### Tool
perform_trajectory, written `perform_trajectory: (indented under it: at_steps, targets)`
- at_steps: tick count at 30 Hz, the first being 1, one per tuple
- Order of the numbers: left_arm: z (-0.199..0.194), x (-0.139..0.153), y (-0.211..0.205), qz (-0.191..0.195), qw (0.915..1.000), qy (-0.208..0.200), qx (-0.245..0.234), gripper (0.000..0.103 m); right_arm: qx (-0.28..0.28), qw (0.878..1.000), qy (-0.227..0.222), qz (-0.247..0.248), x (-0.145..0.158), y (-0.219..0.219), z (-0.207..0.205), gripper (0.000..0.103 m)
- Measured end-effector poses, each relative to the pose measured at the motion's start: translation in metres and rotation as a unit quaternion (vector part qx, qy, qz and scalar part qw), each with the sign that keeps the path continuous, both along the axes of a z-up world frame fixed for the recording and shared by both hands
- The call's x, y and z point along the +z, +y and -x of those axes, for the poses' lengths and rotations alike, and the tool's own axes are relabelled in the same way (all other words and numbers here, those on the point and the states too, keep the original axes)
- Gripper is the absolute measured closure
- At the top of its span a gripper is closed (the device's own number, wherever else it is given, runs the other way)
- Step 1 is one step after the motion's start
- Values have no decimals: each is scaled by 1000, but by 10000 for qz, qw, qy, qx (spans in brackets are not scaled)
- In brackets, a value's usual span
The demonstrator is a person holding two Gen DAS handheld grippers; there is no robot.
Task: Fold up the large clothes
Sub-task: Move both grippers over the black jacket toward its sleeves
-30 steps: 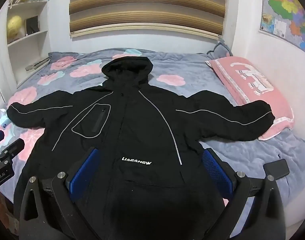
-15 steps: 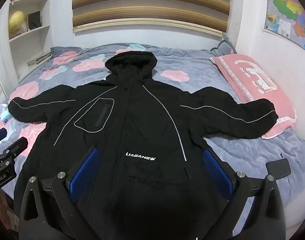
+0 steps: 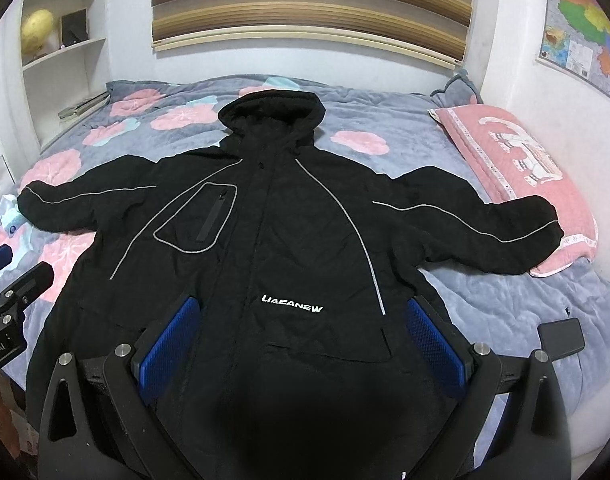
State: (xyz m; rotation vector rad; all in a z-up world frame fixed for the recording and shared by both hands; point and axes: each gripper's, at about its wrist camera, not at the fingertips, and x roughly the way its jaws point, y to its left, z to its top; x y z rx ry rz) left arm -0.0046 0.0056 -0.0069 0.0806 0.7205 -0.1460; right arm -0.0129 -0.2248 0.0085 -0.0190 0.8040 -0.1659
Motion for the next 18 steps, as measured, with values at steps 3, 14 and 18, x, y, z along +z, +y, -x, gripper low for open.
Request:
perform_trajectory:
  at_steps: [3,14,18]
  targets:
    - [-3,-1,5,-2,10000,34,-1,18,-48,10000,1,-65,-1,2,-1,0]
    - [-16,-17,47,452,9980,197,393,18,51,9999,102,-46,-10,20,-13,0]
    - [-26,-29,64,606,9960,333,572,18,190,9998,76,-40,-13,29,-21,0]
